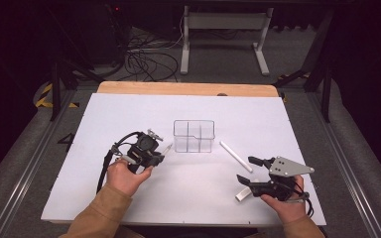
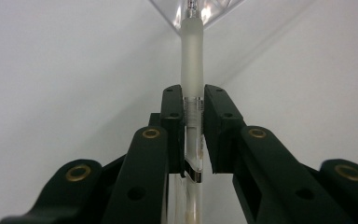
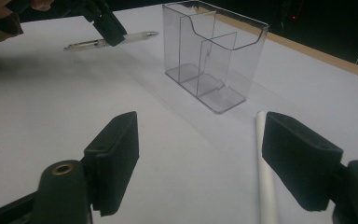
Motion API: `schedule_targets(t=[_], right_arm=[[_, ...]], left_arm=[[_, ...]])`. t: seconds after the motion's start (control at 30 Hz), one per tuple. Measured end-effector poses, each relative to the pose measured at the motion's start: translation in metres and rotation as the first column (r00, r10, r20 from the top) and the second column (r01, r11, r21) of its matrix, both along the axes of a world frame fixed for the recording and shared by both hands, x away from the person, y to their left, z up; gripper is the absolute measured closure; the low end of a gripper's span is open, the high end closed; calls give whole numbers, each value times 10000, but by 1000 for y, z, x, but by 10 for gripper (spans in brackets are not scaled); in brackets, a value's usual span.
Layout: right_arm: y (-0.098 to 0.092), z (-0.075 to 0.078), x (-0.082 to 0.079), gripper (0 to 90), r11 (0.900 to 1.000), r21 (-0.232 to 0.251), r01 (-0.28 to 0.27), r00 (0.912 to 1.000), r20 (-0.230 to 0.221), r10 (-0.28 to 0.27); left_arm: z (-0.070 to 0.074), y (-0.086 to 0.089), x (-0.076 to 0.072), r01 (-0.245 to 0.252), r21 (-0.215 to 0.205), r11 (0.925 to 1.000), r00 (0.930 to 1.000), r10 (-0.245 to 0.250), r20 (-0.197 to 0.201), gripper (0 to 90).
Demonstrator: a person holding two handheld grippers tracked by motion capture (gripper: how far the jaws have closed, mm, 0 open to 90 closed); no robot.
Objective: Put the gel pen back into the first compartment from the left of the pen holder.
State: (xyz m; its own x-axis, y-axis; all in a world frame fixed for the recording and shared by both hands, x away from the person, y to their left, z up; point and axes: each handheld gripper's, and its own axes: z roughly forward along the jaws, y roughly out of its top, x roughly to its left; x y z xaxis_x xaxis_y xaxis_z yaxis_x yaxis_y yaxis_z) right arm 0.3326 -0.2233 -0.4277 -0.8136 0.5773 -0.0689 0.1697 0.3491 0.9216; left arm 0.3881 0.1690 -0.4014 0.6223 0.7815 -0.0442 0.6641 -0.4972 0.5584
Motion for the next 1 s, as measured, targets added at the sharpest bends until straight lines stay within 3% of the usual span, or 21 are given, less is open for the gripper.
schedule_targets(t=[0.23, 0.43, 0.57, 0.7, 0.87, 0.97, 1.0], right_arm=[[0, 1, 0, 281, 10000, -5, -5, 10000, 60, 5], [0, 1, 0, 281, 10000, 12, 4, 10000, 54, -4], [0, 1, 0, 281, 10000, 2, -10, 10000, 63, 10], [0, 1, 0, 281, 10000, 4, -11, 10000, 53, 11], [0, 1, 0, 281, 10000, 6, -9, 10000, 46, 9], [0, 1, 0, 281, 10000, 6, -14, 10000, 47, 14], [1, 1, -1, 281, 10000, 46, 3, 10000, 13, -3]], left_arm=[[18, 6, -7, 213, -750, 9970, 9950, -138, 992, 790], [25, 13, -7, 344, -1397, 9896, 9907, -153, 1355, 790], [27, 17, -7, 476, -1696, 9844, 9838, -169, 1785, 790], [29, 23, -5, 715, -2268, 9713, 9789, -247, 2031, 790], [32, 31, -3, 1173, -2922, 9491, 9686, -444, 2445, 790], [33, 35, -2, 1353, -3425, 9297, 9666, -479, 2517, 790], [34, 37, -1, 1489, -3415, 9280, 9618, -556, 2682, 790]])
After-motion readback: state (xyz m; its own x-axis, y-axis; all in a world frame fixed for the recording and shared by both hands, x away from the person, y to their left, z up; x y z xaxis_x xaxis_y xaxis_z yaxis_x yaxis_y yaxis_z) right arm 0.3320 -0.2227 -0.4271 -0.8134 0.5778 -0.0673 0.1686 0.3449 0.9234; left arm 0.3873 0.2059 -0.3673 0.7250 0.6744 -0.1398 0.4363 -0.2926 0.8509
